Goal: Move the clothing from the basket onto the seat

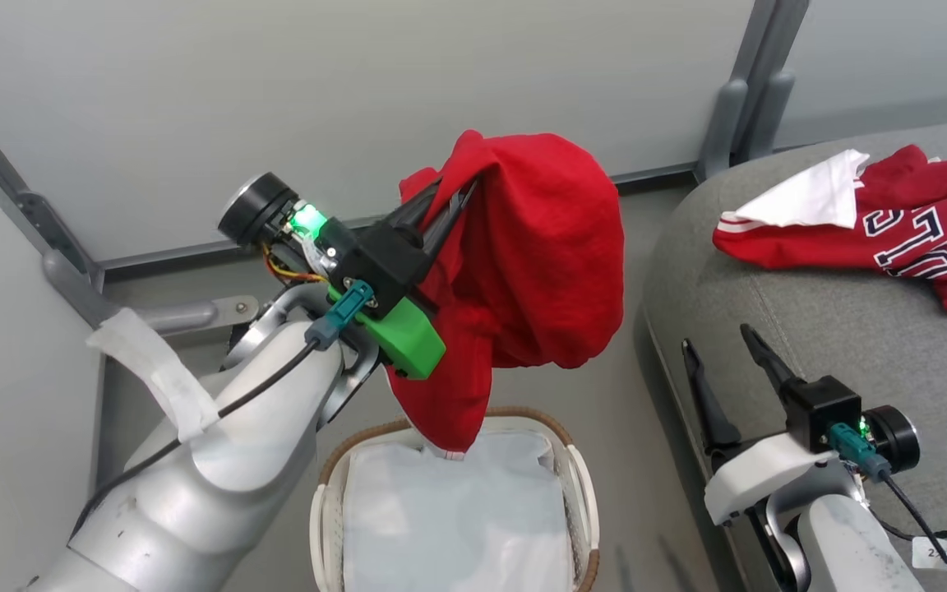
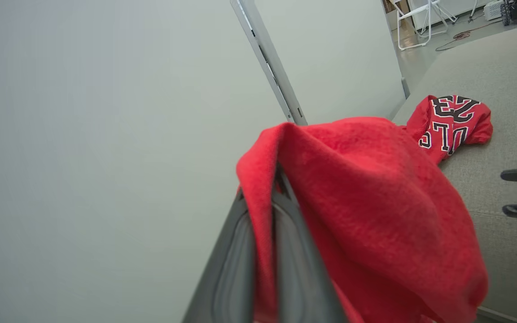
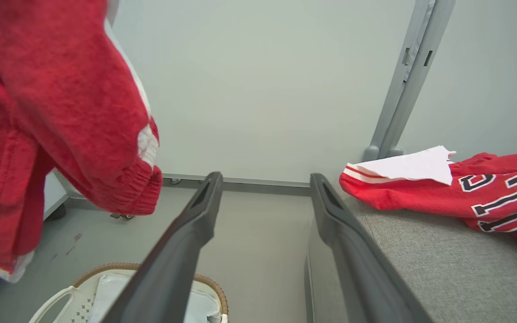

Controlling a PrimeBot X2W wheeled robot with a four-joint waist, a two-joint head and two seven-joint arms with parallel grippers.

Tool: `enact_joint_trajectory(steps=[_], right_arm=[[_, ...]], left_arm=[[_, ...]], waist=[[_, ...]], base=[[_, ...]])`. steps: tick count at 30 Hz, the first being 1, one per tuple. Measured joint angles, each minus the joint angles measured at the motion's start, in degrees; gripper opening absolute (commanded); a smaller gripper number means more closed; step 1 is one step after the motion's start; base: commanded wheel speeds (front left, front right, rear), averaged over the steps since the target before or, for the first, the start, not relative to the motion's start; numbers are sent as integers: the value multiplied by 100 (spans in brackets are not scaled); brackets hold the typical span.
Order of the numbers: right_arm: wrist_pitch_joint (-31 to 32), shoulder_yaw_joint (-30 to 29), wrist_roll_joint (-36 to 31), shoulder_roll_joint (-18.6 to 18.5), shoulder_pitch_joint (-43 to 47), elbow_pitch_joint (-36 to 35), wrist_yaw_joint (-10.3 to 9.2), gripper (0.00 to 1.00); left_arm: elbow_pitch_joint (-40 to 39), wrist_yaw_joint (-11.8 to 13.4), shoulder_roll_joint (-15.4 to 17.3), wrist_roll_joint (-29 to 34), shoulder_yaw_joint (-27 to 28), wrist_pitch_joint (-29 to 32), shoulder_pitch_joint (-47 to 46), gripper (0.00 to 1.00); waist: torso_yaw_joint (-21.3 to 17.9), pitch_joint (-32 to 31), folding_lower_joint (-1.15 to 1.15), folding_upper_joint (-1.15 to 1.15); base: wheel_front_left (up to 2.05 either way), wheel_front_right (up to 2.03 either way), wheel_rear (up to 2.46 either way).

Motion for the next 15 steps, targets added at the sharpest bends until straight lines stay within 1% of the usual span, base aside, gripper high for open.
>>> enact_joint_trajectory(steps=[8, 15], right_arm=[[0, 494, -15, 0, 67, 37, 0, 100], [0, 1048, 45, -1, -63, 78, 0, 100]], left_arm=[[-113, -1, 68, -138, -223, -8, -486, 0], [-79, -2, 74, -255, -358, -9, -772, 0]], waist=[[75, -410, 0, 0], [119, -517, 0, 0]], base=[[0, 0, 0], [0, 0, 0]])
